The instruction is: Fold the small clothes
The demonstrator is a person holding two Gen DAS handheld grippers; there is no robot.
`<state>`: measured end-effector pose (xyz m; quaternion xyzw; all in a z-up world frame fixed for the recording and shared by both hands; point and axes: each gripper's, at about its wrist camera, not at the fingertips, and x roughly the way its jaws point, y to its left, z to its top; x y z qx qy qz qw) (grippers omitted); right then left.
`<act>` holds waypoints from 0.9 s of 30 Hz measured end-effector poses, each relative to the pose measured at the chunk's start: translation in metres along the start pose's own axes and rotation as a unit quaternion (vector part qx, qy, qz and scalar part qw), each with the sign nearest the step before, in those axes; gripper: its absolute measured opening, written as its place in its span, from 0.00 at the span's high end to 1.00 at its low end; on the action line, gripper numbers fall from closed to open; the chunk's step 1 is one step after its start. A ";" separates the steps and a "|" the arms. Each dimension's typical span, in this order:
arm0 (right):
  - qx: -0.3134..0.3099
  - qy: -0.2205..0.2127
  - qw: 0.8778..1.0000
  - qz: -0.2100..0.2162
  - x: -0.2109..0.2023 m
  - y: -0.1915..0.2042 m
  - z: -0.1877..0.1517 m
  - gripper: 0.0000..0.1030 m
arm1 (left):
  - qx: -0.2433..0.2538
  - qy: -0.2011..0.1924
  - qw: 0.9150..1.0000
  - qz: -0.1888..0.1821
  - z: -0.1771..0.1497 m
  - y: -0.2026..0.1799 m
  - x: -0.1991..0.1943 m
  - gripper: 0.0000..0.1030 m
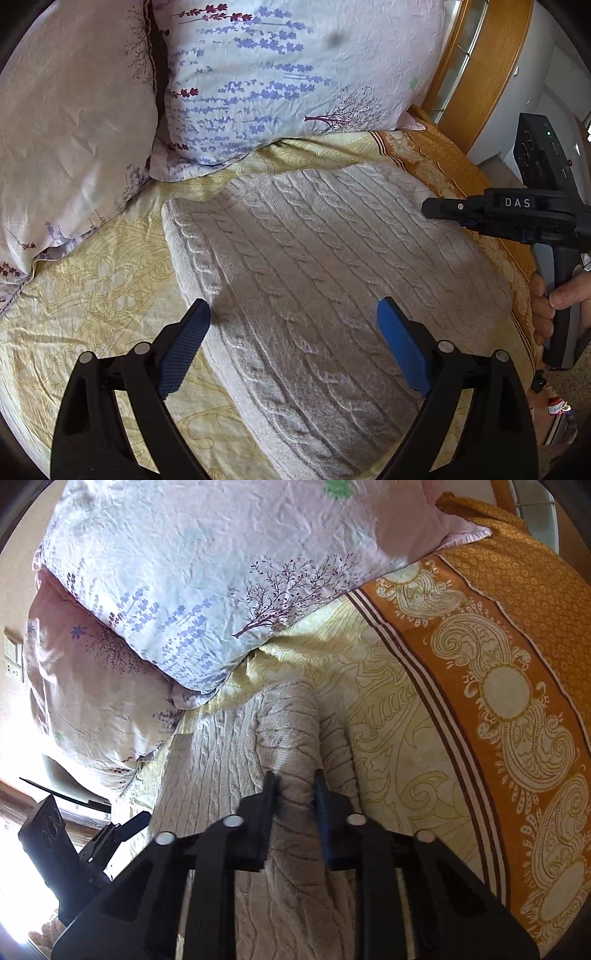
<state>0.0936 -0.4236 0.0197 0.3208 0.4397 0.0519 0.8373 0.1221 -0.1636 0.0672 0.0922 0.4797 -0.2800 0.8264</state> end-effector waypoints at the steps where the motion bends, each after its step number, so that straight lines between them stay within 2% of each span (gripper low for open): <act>1: -0.011 -0.009 1.000 -0.012 -0.002 0.002 0.000 0.90 | 0.000 0.002 1.000 0.002 0.000 -0.001 0.000 0.11; 3: -0.018 -0.019 0.999 -0.036 -0.004 0.002 0.001 0.91 | -0.001 0.005 1.000 0.004 -0.001 -0.001 0.002 0.11; 7: 0.007 -0.014 0.999 -0.052 0.004 -0.010 0.002 0.91 | -0.005 0.014 1.000 0.003 -0.001 0.000 0.006 0.11; 19: 0.015 -0.003 0.998 -0.062 0.013 -0.015 0.002 0.91 | -0.006 0.023 1.000 0.007 -0.002 0.003 0.012 0.06; 22: 0.026 -0.005 0.999 -0.036 0.010 -0.017 0.004 0.90 | 0.002 0.028 1.000 0.014 -0.003 0.002 0.014 0.05; 24: 0.051 -0.014 0.999 -0.004 0.003 -0.022 0.008 0.84 | 0.001 0.029 0.999 0.013 -0.004 0.003 0.015 0.04; 25: 0.063 -0.020 0.998 0.013 0.001 -0.025 0.010 0.71 | -0.003 0.031 0.999 0.011 -0.004 0.005 0.016 0.04; 26: 0.072 -0.024 0.997 0.020 -0.001 -0.026 0.013 0.51 | -0.007 0.033 0.999 0.009 -0.005 0.006 0.016 0.04; 27: 0.077 -0.027 0.996 0.021 -0.001 -0.026 0.016 0.46 | -0.010 0.034 0.999 0.007 -0.005 0.007 0.017 0.03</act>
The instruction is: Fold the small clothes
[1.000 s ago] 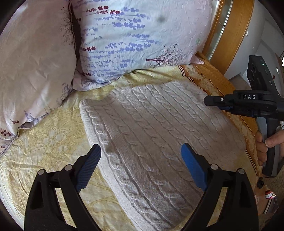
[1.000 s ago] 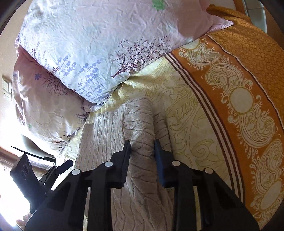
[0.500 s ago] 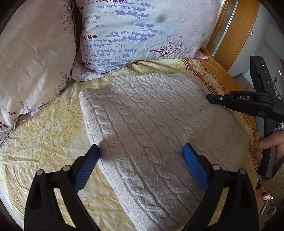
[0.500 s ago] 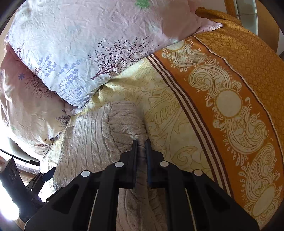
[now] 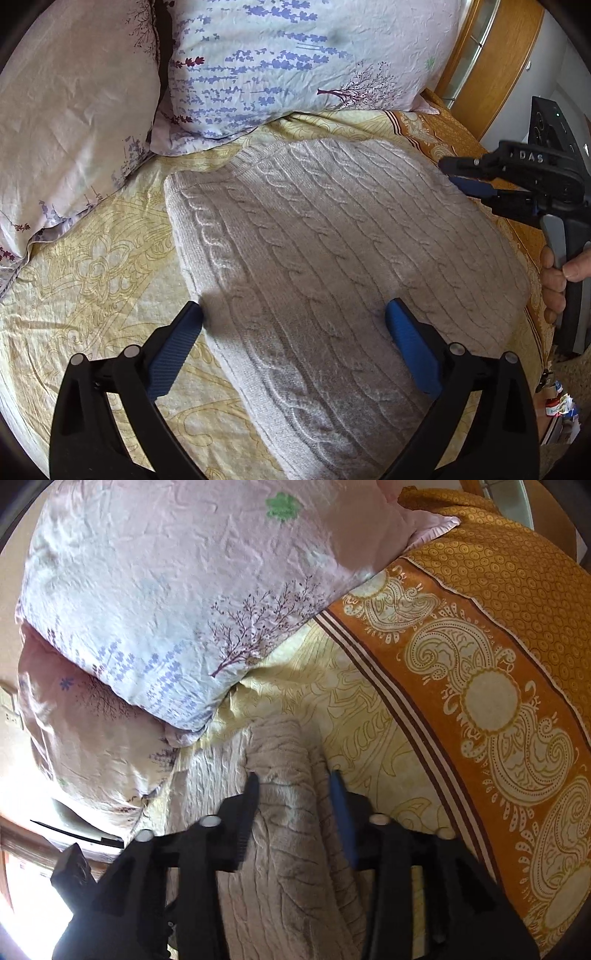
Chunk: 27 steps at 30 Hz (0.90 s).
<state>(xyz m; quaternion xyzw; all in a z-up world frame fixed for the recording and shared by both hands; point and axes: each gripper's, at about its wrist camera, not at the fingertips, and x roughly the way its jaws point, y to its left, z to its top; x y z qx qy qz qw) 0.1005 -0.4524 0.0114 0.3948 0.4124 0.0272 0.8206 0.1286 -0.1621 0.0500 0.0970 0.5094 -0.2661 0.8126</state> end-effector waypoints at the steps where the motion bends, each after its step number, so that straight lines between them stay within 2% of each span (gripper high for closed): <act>1: 0.002 0.000 1.000 0.003 0.002 0.001 0.003 0.46 | -0.001 0.000 1.000 -0.001 0.000 0.000 0.000 0.03; 3: -0.005 0.008 1.000 0.007 0.009 0.006 0.007 0.48 | 0.001 0.001 1.000 0.000 0.000 0.000 0.000 0.03; 4: -0.014 0.013 1.000 0.005 0.014 0.009 0.008 0.73 | 0.002 0.001 1.000 0.001 0.000 0.000 -0.001 0.03; 5: -0.030 0.015 0.999 -0.004 0.018 0.014 0.008 0.92 | 0.002 0.001 1.000 0.001 0.000 -0.001 -0.001 0.03; 8: -0.064 -0.012 0.997 -0.034 0.014 0.025 0.009 0.93 | 0.000 0.001 1.000 0.000 0.000 0.000 -0.001 0.03; 11: -0.049 -0.018 0.997 -0.064 0.014 0.016 0.015 0.99 | -0.002 0.000 1.000 -0.003 0.000 0.001 -0.001 0.03; 12: -0.039 -0.013 0.997 -0.064 0.012 0.010 0.017 0.99 | -0.003 -0.001 1.000 -0.002 0.000 0.001 -0.003 0.03; 13: -0.028 -0.007 0.999 -0.042 0.009 0.005 0.017 0.99 | -0.004 -0.003 1.000 -0.003 -0.001 0.002 -0.005 0.03; 15: -0.016 -0.002 1.000 0.010 -0.004 0.000 0.014 0.97 | -0.002 -0.013 1.000 -0.006 -0.003 0.003 -0.013 0.03; 16: -0.019 -0.001 0.999 0.029 -0.013 0.001 0.011 0.88 | 0.002 -0.021 1.000 -0.010 -0.005 0.002 -0.019 0.03; 17: -0.023 0.002 0.999 0.046 -0.020 0.002 0.006 0.65 | 0.010 -0.028 1.000 -0.012 -0.007 0.001 -0.024 0.03; 19: -0.038 0.006 0.998 0.059 -0.035 0.003 -0.007 0.36 | 0.033 -0.035 0.999 -0.006 -0.012 -0.004 -0.032 0.03; 21: -0.058 0.025 0.997 0.049 -0.040 0.006 -0.023 0.37 | 0.057 -0.040 0.998 -0.003 -0.019 -0.010 -0.037 0.03; 24: -0.090 0.056 0.994 0.015 -0.038 0.010 -0.050 0.47 | 0.069 -0.036 0.997 -0.007 -0.028 -0.015 -0.040 0.03; 26: -0.112 0.071 0.991 -0.014 -0.035 0.010 -0.067 0.84 | 0.066 -0.029 0.997 -0.012 -0.033 -0.015 -0.038 0.03; 27: -0.129 0.066 0.989 -0.039 -0.036 0.010 -0.074 0.87 | 0.065 -0.022 0.998 -0.014 -0.035 -0.016 -0.036 0.04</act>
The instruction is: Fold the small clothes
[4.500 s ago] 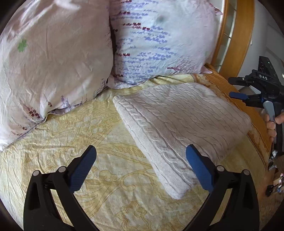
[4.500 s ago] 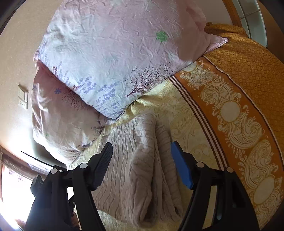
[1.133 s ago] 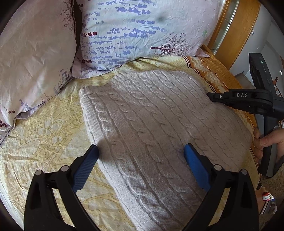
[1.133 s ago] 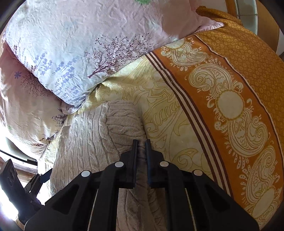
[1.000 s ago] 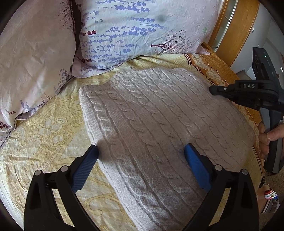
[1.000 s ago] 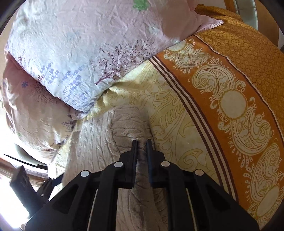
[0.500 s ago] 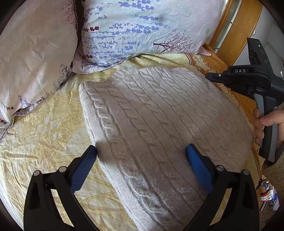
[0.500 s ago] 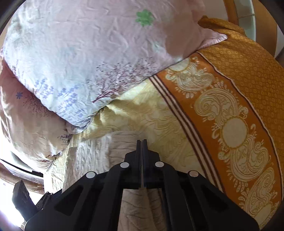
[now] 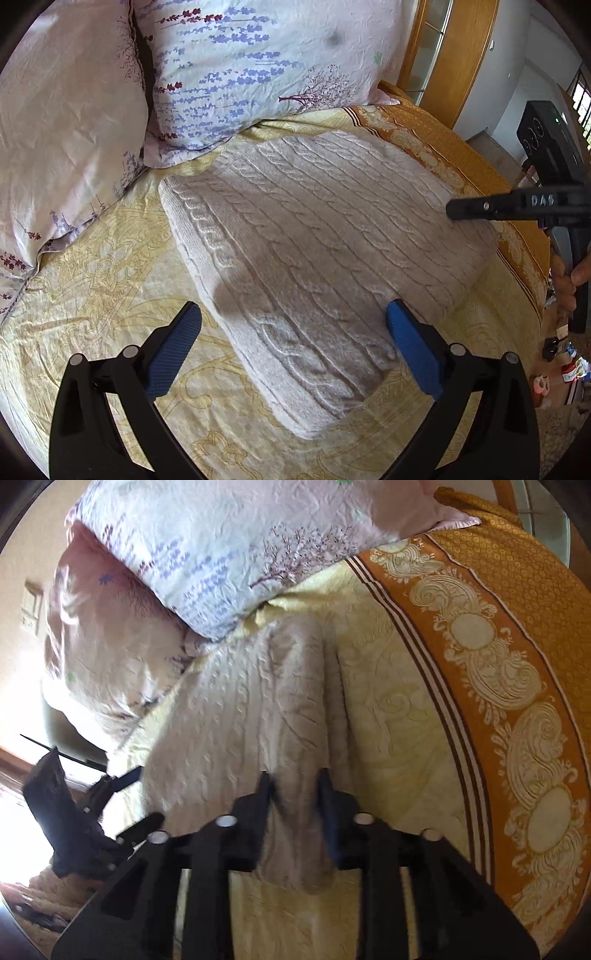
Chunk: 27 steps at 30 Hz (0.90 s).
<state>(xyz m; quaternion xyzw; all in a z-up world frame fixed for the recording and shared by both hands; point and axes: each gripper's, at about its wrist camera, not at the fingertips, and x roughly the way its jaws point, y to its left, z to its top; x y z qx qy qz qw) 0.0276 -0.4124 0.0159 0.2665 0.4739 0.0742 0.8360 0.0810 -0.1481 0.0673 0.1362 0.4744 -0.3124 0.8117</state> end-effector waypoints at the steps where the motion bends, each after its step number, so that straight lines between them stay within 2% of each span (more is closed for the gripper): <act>1: -0.008 -0.008 1.000 -0.015 -0.001 0.000 -0.005 0.87 | 0.000 0.009 1.000 -0.004 -0.003 -0.001 0.003 0.04; 3: 0.009 -0.021 0.999 -0.027 -0.003 -0.006 -0.010 0.87 | 0.007 0.035 0.999 -0.015 -0.009 -0.008 0.014 0.05; 5: 0.013 -0.030 0.999 -0.037 0.000 -0.009 -0.010 0.87 | 0.029 0.050 0.998 0.003 -0.013 -0.019 0.024 0.05; 6: 0.014 -0.032 0.999 -0.041 0.001 -0.010 -0.010 0.87 | 0.036 0.046 0.998 0.011 -0.014 -0.023 0.024 0.05; 8: 0.025 -0.031 0.998 -0.040 0.001 -0.013 -0.007 0.86 | 0.027 0.040 0.999 0.002 -0.013 -0.020 0.019 0.05; 10: 0.033 -0.022 0.999 -0.005 -0.001 -0.016 -0.004 0.84 | -0.003 0.023 1.000 -0.021 -0.010 -0.005 0.008 0.05; 12: 0.044 -0.018 0.998 0.030 -0.004 -0.019 0.000 0.68 | -0.048 -0.003 0.998 -0.041 -0.008 0.018 -0.005 0.05; 14: 0.050 -0.028 0.996 0.061 -0.012 -0.019 0.006 0.19 | -0.108 -0.019 0.992 -0.066 -0.005 0.045 -0.012 0.04; 15: 0.051 -0.035 0.995 0.074 -0.015 -0.019 0.010 0.12 | -0.138 -0.019 0.987 -0.078 -0.003 0.058 -0.011 0.03; 17: 0.057 -0.037 0.993 0.092 -0.017 -0.019 0.022 0.11 | -0.200 -0.006 0.974 -0.103 0.000 0.083 -0.003 0.03; 20: 0.080 -0.008 0.991 0.105 -0.005 -0.026 0.038 0.11 | -0.261 0.023 0.955 -0.139 0.002 0.105 0.015 0.03; 22: 0.093 0.015 0.989 0.112 0.004 -0.030 0.046 0.11 | -0.272 0.043 0.949 -0.155 0.005 0.108 0.027 0.03; 27: 0.106 0.055 0.986 0.116 0.021 -0.035 0.055 0.11 | -0.274 0.072 0.939 -0.193 0.012 0.100 0.050 0.03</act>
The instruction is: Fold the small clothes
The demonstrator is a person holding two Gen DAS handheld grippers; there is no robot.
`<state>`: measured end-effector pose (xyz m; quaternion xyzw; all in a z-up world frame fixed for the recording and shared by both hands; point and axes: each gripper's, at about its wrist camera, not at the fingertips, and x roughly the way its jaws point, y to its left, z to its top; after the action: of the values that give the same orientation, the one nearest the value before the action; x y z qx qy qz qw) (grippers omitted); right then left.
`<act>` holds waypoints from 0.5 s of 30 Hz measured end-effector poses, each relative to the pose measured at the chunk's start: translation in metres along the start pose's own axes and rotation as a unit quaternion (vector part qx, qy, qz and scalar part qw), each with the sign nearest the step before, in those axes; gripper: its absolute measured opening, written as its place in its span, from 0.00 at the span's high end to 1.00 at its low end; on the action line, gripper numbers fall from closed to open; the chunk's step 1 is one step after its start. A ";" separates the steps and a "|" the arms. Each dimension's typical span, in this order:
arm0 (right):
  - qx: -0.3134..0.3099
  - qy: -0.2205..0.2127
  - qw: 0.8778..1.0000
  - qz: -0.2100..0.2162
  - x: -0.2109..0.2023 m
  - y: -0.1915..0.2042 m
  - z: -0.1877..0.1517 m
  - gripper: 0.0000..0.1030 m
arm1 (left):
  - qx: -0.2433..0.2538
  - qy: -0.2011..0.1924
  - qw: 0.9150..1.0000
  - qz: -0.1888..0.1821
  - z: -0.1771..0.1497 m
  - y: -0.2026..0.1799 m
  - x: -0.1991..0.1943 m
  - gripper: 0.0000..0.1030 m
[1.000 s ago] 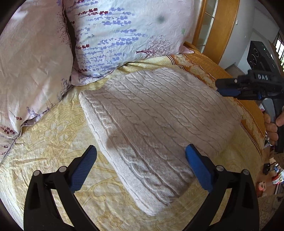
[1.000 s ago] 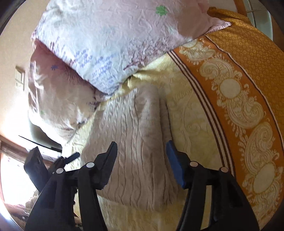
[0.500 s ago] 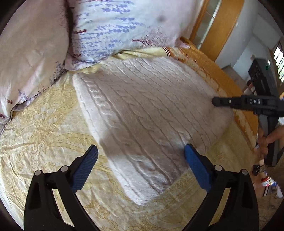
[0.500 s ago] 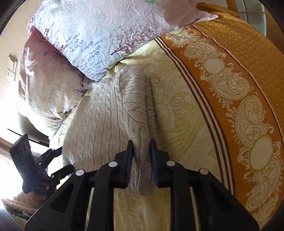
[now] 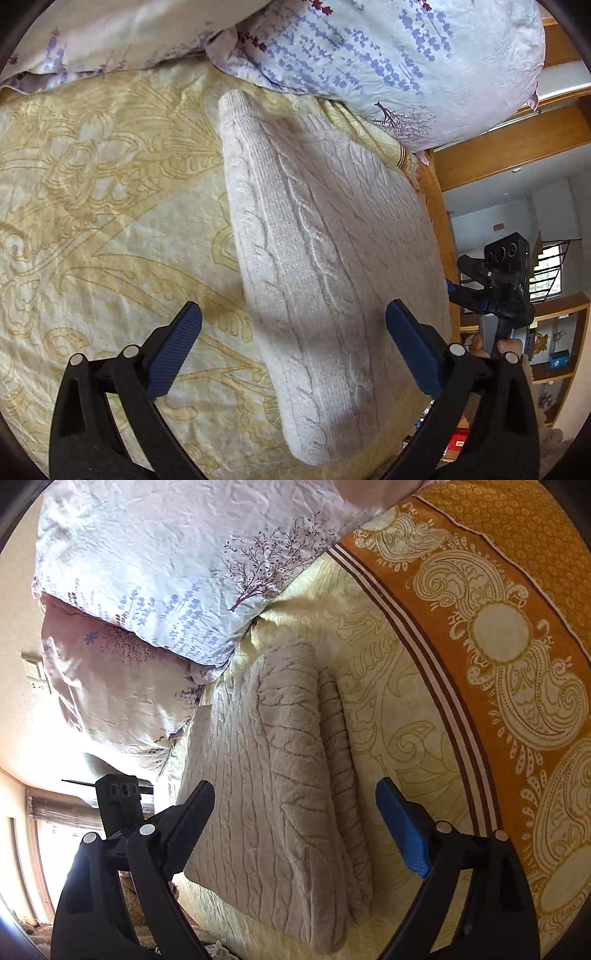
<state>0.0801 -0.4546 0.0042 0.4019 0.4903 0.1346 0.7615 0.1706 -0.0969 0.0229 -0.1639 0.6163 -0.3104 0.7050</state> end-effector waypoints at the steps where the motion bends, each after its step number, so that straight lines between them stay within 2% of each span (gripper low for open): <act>1: -0.001 0.010 1.000 -0.001 0.004 0.000 0.002 0.12 | 0.000 0.001 1.000 -0.005 0.001 -0.002 0.003 0.03; 6: -0.009 0.043 0.999 0.014 0.019 0.002 0.002 0.15 | 0.009 0.006 1.000 -0.013 0.011 -0.012 0.016 0.03; 9: -0.009 0.056 0.998 0.029 0.027 0.000 0.003 0.19 | 0.009 0.010 1.000 -0.027 0.010 -0.017 0.021 0.10; 11: 0.001 0.051 0.997 0.050 0.028 -0.004 0.004 0.21 | 0.013 0.005 1.000 -0.023 0.011 -0.020 0.023 0.11; 13: 0.014 0.051 0.996 0.069 0.032 -0.008 0.004 0.27 | 0.009 0.000 1.000 -0.028 0.011 -0.021 0.026 0.11; 15: 0.020 0.050 0.995 0.086 0.033 -0.009 0.003 0.29 | -0.002 -0.004 0.999 -0.037 0.010 -0.018 0.025 0.17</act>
<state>0.0971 -0.4426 -0.0231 0.4502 0.4940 0.2101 0.7135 0.1775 -0.1278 0.0166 -0.1892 0.6077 -0.3339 0.6953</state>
